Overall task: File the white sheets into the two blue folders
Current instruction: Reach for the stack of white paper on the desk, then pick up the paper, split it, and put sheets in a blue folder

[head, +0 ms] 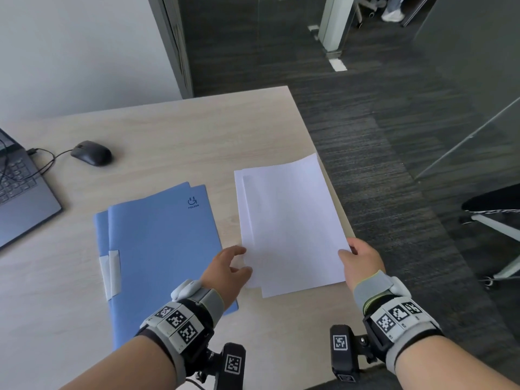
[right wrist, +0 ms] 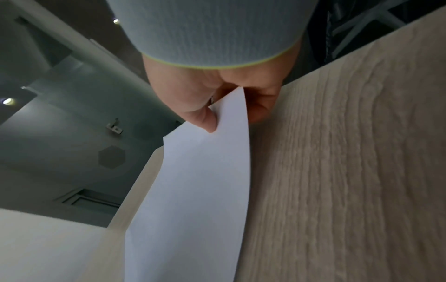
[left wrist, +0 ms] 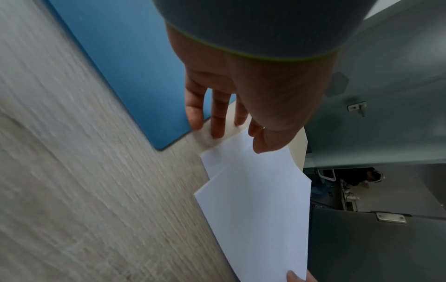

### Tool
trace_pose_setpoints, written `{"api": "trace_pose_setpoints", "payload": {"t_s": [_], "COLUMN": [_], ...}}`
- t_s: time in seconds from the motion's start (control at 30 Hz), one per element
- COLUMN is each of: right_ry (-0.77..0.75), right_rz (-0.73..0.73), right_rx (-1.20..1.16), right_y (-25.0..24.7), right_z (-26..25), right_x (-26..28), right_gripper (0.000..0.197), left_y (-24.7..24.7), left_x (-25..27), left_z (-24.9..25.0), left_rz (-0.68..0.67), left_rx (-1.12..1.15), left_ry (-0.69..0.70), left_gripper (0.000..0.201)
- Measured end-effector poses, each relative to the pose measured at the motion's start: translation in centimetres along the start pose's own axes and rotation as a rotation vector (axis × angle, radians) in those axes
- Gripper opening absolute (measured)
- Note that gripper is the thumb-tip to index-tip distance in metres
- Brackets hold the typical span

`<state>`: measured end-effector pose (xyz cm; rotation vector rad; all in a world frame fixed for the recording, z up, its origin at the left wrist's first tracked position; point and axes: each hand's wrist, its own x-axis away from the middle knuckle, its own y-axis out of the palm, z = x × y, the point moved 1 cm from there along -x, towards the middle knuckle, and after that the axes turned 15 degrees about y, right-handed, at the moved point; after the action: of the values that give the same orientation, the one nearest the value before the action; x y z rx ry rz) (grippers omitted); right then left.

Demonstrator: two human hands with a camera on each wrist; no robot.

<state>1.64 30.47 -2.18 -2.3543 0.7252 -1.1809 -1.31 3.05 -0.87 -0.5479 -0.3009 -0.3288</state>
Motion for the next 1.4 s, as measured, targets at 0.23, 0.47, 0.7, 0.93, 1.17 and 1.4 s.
{"api": "trace_pose_setpoints", "payload": {"t_s": [0.23,0.47,0.7,0.93,1.17,1.4], "right_ry": [0.024,0.182,0.248,0.217,0.201,-0.018], "right_rz": [-0.036,-0.277,-0.391,-0.432,-0.479,-0.484], "right_rx": [-0.01,-0.291,-0.24,-0.095,-0.221,-0.232], "right_y": [-0.5,-0.5,0.6,2.0,1.8,-0.1], "right_z": [0.3,1.1,1.8,0.8,-1.4,-5.3], "right_x": [-0.1,0.7,1.0,2.0,2.4,2.2], "right_gripper": [0.026,0.032,0.026,0.023,0.021,0.015], "left_y": [-0.7,-1.4,-1.3,-1.1,-3.2,-6.6], "left_x": [-1.7,-4.2,-4.5,-3.4,-3.1,-3.2], "left_z": [0.6,1.1,1.0,1.0,3.3,5.1], "left_rz": [0.037,0.12,0.15,0.076,0.091,0.058], "left_rx": [0.054,0.418,0.601,0.451,0.192,0.518], "left_ry": [-0.069,-0.167,-0.276,-0.284,0.057,0.327], "left_gripper": [0.036,0.059,0.04,0.022,0.027,0.028]}}
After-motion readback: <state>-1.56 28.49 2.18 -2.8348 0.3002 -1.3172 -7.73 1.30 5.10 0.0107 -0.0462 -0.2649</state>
